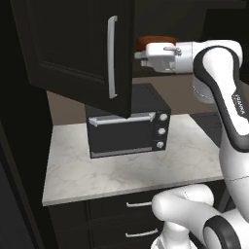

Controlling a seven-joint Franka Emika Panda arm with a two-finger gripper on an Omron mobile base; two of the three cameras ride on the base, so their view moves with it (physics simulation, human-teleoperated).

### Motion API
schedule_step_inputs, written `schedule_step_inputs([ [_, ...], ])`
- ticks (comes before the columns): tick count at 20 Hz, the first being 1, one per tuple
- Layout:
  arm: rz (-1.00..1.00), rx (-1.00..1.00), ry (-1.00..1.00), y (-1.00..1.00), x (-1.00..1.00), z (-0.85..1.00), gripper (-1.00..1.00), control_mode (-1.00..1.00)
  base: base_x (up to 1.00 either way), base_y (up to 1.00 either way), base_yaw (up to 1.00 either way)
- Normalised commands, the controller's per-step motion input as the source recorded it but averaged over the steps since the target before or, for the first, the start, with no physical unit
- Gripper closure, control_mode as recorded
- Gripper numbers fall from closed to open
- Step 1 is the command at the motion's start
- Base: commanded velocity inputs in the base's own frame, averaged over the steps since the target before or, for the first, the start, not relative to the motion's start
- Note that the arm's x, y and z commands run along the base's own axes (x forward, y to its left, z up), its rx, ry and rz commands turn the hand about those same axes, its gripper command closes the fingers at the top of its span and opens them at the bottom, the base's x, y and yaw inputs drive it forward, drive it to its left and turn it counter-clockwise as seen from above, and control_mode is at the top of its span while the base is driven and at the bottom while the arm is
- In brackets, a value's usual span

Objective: Move the bowls from the cabinet to the plates on the dining table.

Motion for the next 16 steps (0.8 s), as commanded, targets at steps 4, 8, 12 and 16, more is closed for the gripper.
schedule_step_inputs([
  [4,0.08,0.0,0.07,0.38,0.19,0.0,-1.0,-1.0,0.0,0.0,0.0],
  [8,0.08,0.0,0.06,0.36,0.16,0.0,-1.0,-1.0,0.0,0.0,0.0],
  [12,0.09,0.0,0.05,0.38,0.1,0.0,-1.0,-1.0,0.0,0.0,0.0],
  [16,0.12,0.0,0.01,0.4,0.0,-0.01,-1.0,-1.0,0.0,0.0,0.0],
])
